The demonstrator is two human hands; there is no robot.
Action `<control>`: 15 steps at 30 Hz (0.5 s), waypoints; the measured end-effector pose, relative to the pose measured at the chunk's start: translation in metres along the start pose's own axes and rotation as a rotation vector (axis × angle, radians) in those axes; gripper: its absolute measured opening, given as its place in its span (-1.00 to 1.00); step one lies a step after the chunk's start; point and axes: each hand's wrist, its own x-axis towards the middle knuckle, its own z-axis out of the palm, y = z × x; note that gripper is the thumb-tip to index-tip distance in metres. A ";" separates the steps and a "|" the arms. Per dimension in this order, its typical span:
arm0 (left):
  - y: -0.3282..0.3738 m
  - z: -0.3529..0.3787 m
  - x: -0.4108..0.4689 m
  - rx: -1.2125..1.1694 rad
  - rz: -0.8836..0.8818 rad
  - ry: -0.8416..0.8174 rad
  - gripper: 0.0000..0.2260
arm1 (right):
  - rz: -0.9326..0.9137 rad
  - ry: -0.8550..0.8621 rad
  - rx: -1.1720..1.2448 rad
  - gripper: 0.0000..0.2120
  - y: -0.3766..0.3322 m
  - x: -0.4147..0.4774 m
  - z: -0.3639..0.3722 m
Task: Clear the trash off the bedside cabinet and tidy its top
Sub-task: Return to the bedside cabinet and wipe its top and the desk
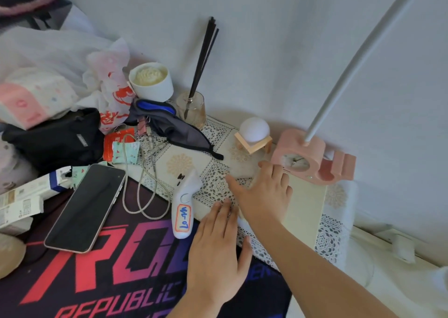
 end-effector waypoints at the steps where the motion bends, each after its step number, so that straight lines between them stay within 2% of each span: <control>1: -0.001 0.000 0.000 0.007 -0.005 -0.005 -0.48 | -0.024 -0.015 0.035 -0.27 0.006 -0.004 -0.005; 9: 0.004 -0.004 -0.005 0.106 0.033 -0.020 -0.46 | -0.095 0.024 0.130 -0.59 0.113 -0.057 -0.073; 12: 0.032 -0.001 -0.008 0.079 0.124 -0.007 -0.47 | -0.011 0.078 0.095 -0.62 0.168 -0.074 -0.095; 15: 0.092 0.013 -0.015 -0.009 0.266 -0.031 -0.50 | 0.124 0.118 0.056 -0.69 0.219 -0.087 -0.111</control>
